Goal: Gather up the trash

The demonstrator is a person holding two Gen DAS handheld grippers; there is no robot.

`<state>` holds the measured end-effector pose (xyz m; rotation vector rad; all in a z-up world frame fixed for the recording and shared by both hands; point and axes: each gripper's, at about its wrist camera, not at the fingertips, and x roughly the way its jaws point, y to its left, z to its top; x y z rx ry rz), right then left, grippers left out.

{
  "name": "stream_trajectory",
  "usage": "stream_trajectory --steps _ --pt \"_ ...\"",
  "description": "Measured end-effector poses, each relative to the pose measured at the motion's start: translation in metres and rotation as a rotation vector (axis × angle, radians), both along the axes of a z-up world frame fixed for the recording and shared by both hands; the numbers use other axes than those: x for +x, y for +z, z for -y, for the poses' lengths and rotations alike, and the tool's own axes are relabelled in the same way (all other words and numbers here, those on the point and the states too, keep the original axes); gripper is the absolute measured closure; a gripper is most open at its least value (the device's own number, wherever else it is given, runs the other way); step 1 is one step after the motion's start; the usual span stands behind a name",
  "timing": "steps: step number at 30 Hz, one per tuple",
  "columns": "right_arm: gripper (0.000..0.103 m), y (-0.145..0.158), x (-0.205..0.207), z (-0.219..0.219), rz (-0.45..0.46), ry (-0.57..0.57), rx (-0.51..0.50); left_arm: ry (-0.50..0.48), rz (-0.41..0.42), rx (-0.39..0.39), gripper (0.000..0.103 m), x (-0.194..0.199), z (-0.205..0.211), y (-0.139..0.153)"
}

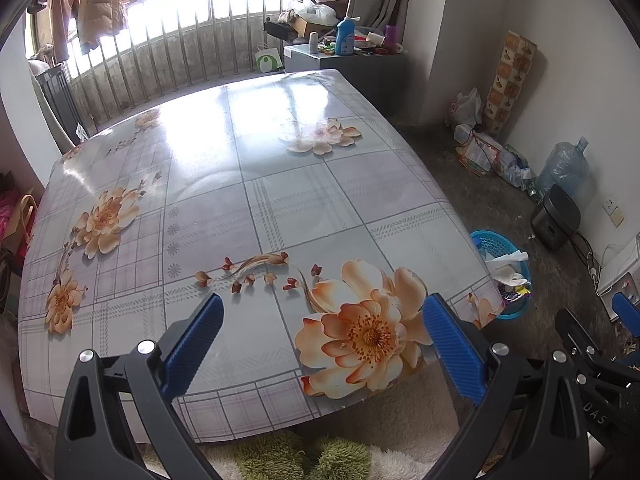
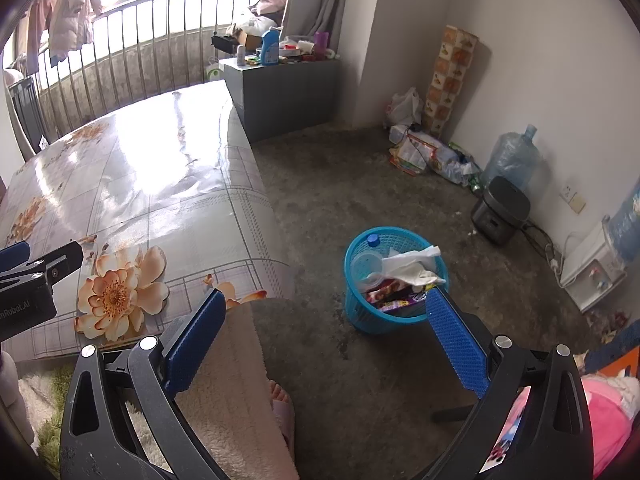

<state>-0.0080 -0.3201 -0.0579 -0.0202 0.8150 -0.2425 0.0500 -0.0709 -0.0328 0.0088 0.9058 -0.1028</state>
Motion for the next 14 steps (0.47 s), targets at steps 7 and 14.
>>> stream_trajectory --steps 7,14 --pt "0.007 0.0001 0.0003 0.0005 0.0 0.002 0.001 0.001 0.0 0.001 0.005 0.0 0.0001 0.0002" --pt "0.007 0.0005 0.0015 0.002 0.0 0.009 0.0 0.005 -0.008 -0.002 0.005 0.0012 -0.0028 -0.001"
